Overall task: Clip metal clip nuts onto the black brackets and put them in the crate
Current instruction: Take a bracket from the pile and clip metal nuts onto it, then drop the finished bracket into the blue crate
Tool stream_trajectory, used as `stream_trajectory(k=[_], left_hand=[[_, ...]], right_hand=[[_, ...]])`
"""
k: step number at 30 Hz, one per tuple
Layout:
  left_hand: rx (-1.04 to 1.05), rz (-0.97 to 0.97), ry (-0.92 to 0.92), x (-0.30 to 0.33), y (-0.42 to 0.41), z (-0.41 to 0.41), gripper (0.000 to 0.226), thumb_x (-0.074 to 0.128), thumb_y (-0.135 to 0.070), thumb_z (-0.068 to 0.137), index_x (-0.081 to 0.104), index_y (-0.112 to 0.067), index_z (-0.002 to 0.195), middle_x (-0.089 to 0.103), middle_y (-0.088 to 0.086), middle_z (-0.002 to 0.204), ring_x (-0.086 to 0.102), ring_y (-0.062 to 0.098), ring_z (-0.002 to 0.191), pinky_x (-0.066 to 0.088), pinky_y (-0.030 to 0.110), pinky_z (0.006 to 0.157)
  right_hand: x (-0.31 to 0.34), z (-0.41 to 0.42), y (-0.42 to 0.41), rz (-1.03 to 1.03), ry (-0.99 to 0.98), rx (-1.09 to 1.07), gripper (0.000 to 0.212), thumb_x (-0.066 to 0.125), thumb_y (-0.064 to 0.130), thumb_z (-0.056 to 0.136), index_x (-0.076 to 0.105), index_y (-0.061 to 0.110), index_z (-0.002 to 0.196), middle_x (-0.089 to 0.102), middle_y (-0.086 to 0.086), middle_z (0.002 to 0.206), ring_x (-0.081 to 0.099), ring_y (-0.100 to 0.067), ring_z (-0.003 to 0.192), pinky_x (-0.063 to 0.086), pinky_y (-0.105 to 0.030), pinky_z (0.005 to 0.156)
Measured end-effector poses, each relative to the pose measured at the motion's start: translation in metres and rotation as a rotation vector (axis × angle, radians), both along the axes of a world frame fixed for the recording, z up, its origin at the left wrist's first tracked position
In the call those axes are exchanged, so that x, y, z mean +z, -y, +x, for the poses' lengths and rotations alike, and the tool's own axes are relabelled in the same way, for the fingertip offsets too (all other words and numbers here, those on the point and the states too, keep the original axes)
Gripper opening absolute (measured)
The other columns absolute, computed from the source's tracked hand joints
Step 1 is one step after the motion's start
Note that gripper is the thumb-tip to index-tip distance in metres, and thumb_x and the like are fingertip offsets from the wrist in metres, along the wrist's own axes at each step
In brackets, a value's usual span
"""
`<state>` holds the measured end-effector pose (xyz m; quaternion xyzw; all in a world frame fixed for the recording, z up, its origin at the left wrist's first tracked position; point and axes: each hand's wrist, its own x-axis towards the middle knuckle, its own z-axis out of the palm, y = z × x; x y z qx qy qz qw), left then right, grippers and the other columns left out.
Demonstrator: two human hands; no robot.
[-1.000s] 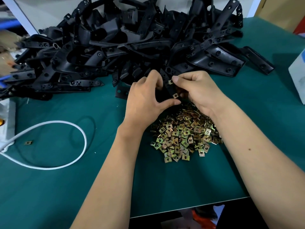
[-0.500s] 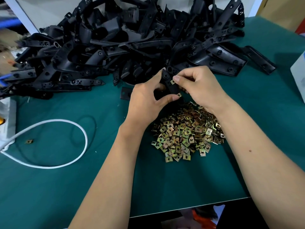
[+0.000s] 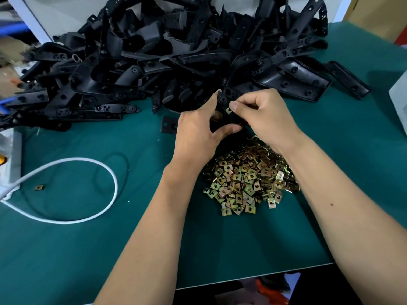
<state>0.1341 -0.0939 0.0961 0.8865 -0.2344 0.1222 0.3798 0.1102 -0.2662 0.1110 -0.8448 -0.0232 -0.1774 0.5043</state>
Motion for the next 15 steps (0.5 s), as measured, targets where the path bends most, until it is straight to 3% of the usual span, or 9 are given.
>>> stream_trajectory(k=[5, 9, 12, 15], left_hand=[[0.023, 0.002, -0.018, 0.000, 0.001, -0.002, 0.088, 0.076, -0.056, 0.083, 0.041, -0.022, 0.156, 0.074, -0.008, 0.108, 0.064, 0.021, 0.114, 0.048, 0.049, 0.103], [0.054, 0.029, -0.010, 0.002, 0.003, -0.004, 0.089, 0.074, -0.059, 0.084, 0.040, -0.021, 0.157, 0.073, -0.008, 0.108, 0.067, 0.027, 0.102, 0.050, 0.052, 0.098], [0.069, 0.026, -0.022, 0.003, 0.004, -0.007, 0.089, 0.073, -0.058, 0.085, 0.038, -0.022, 0.158, 0.073, -0.008, 0.107, 0.067, 0.026, 0.099, 0.050, 0.051, 0.099], [0.097, 0.015, -0.044, 0.004, 0.006, -0.008, 0.089, 0.072, -0.059, 0.084, 0.038, -0.023, 0.158, 0.073, -0.006, 0.108, 0.067, 0.022, 0.101, 0.049, 0.049, 0.100]], right_hand=[[-0.001, -0.002, -0.009, 0.045, -0.011, -0.056, 0.021, 0.067, 0.027, 0.097, 0.080, 0.019, 0.084, 0.073, -0.003, 0.074, 0.069, -0.018, 0.077, 0.053, -0.035, 0.072], [-0.002, -0.004, -0.016, 0.057, 0.007, -0.092, 0.024, 0.066, 0.024, 0.098, 0.077, 0.015, 0.079, 0.069, -0.002, 0.066, 0.062, -0.007, 0.066, 0.048, -0.033, 0.065], [-0.004, -0.005, -0.017, 0.039, 0.012, -0.094, 0.031, 0.064, 0.022, 0.100, 0.071, 0.016, 0.070, 0.057, 0.012, 0.054, 0.054, 0.001, 0.054, 0.039, -0.018, 0.057], [-0.001, -0.006, -0.015, 0.002, -0.034, -0.086, 0.047, 0.057, 0.023, 0.103, 0.051, 0.010, 0.059, 0.041, 0.010, 0.048, 0.040, -0.006, 0.050, 0.032, -0.028, 0.056]])
